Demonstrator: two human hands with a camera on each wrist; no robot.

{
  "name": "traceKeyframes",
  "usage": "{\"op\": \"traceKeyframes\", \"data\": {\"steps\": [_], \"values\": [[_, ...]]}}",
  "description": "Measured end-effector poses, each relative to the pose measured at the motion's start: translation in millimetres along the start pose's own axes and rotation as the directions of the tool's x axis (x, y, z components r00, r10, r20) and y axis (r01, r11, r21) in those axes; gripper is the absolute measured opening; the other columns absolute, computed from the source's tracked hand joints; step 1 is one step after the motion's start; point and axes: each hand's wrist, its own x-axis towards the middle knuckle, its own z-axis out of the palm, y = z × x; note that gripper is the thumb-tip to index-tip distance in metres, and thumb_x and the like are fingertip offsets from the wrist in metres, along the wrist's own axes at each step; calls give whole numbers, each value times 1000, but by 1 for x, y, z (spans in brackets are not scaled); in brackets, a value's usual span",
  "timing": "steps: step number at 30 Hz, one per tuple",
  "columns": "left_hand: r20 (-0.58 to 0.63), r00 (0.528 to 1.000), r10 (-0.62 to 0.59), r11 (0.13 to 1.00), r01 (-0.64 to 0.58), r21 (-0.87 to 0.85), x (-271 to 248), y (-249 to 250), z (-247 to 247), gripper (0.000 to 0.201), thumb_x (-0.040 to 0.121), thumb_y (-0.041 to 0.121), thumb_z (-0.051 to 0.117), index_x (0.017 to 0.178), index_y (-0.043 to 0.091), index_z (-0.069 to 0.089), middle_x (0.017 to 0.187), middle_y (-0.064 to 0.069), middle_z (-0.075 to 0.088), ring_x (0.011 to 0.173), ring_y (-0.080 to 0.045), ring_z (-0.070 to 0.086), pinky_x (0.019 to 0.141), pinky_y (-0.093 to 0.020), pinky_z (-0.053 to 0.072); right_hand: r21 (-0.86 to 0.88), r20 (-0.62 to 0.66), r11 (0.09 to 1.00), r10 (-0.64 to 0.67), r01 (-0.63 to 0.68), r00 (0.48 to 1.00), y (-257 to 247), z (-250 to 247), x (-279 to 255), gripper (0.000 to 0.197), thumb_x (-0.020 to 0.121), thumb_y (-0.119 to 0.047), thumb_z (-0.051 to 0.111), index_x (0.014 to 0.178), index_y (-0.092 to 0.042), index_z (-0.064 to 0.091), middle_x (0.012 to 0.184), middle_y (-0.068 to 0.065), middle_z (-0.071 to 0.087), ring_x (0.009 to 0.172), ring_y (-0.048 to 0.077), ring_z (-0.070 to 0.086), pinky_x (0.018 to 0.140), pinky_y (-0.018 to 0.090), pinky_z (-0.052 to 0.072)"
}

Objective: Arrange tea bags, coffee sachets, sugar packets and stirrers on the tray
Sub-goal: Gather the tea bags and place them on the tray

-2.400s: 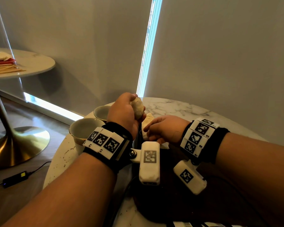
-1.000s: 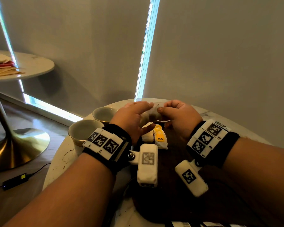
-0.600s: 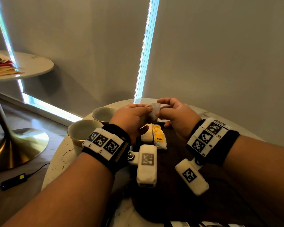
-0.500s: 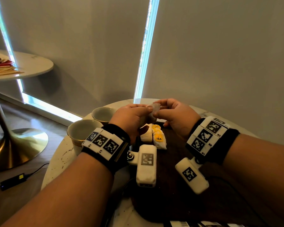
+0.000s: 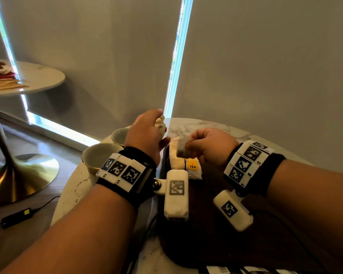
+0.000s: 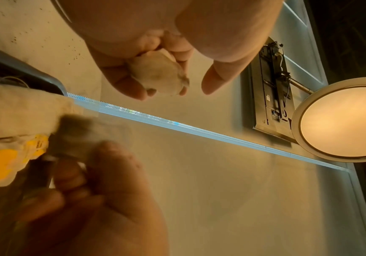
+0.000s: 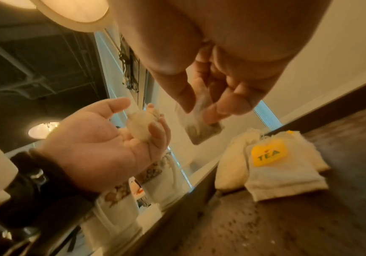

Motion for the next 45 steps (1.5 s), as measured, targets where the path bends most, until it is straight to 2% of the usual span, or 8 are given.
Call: {"op": "traceKeyframes", "data": {"steps": [7,11,19,24,27,30,33,45], "values": [[-49,999,-6,1000,7,20,-5,2,3,34,99,19,55,75,36,71,115,-8,59,96,-21,61,72,-34,51,-303,226,947,179,-106,957,1,17,2,13,85,-27,77,93,-17,74,88,8,75,70,16,63,63,27,50],[-40,994,-98,995,98,3,-1,4,3,21,93,24,63,111,15,67,98,-3,63,83,-17,62,73,-36,54,-449,137,892,118,-44,984,2,19,13,21,84,-36,76,99,-22,77,98,-3,73,93,13,66,85,30,54],[-36,993,-113,993,113,-17,3,2,3,18,91,24,65,106,15,64,89,0,63,76,-15,61,72,-35,52,-412,79,907,125,-82,989,3,17,27,23,88,-31,73,107,-19,76,107,-3,71,98,14,64,78,26,52],[-49,992,-116,993,115,-21,4,1,3,10,91,24,64,100,18,65,88,1,64,77,-15,62,73,-35,53,-233,-60,972,3,-17,998,3,13,19,11,88,-27,73,97,-19,71,92,-3,69,82,12,62,68,26,47],[-59,991,-120,992,117,-43,3,2,4,14,91,23,64,102,15,65,86,-1,64,76,-16,62,73,-36,53,-54,101,997,66,-61,993,-1,13,10,5,92,-18,67,92,-13,70,87,7,71,70,17,64,63,30,54],[-65,990,-123,991,119,-64,3,2,5,33,91,22,63,120,7,64,83,-1,62,74,-16,60,72,-35,51,-45,282,990,139,-131,949,-3,19,3,10,95,-14,63,95,-9,72,91,9,74,79,21,70,77,33,59],[-73,988,-136,988,130,-78,3,2,7,38,91,21,63,125,4,60,80,-1,61,70,-15,59,69,-34,50,-99,255,988,143,-121,956,1,25,3,13,93,-17,67,100,-9,74,94,8,77,89,22,74,90,40,59],[-71,985,-157,986,151,-77,1,3,7,42,93,21,61,131,4,59,80,0,61,70,-15,60,69,-33,51,-71,189,987,158,-147,969,4,31,11,12,91,-17,68,96,-9,74,91,11,77,92,28,75,89,45,59]]}}
